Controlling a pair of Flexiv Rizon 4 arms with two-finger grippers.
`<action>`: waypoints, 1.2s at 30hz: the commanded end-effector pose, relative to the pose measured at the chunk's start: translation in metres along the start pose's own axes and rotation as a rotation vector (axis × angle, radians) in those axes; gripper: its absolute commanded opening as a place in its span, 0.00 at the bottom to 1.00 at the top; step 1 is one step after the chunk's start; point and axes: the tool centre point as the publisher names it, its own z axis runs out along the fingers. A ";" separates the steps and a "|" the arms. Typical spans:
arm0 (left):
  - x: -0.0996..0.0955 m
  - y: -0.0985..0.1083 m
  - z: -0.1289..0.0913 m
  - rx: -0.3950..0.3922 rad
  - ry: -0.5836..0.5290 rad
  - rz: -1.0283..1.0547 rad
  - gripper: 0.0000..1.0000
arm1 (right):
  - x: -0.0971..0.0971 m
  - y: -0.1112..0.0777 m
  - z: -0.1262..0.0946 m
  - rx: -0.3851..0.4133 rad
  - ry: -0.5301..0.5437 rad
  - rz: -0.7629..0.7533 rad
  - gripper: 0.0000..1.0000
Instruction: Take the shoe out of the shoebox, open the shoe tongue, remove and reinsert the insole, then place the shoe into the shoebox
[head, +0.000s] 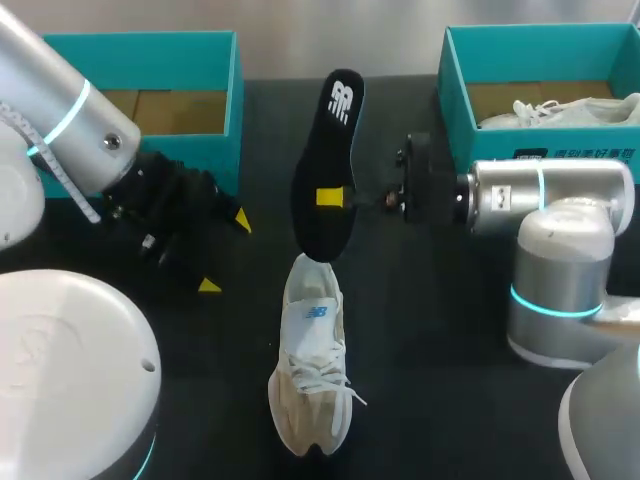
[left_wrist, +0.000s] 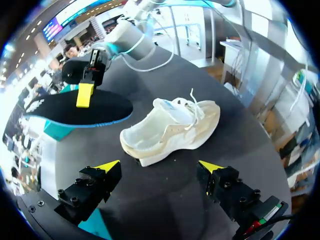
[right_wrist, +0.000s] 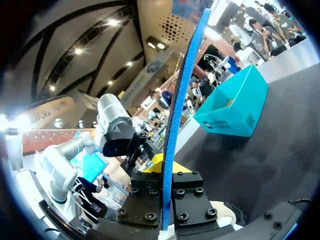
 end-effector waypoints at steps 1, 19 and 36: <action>-0.004 0.012 0.019 0.042 0.027 -0.247 1.00 | -0.003 -0.003 0.010 -0.043 -0.015 -0.004 0.00; -0.007 0.012 0.057 -0.028 -0.001 -0.330 1.00 | -0.017 -0.015 0.012 -0.101 -0.010 -0.075 0.00; 0.000 0.023 0.077 0.052 -0.065 -0.326 1.00 | -0.021 -0.031 0.012 -0.108 -0.014 -0.118 0.00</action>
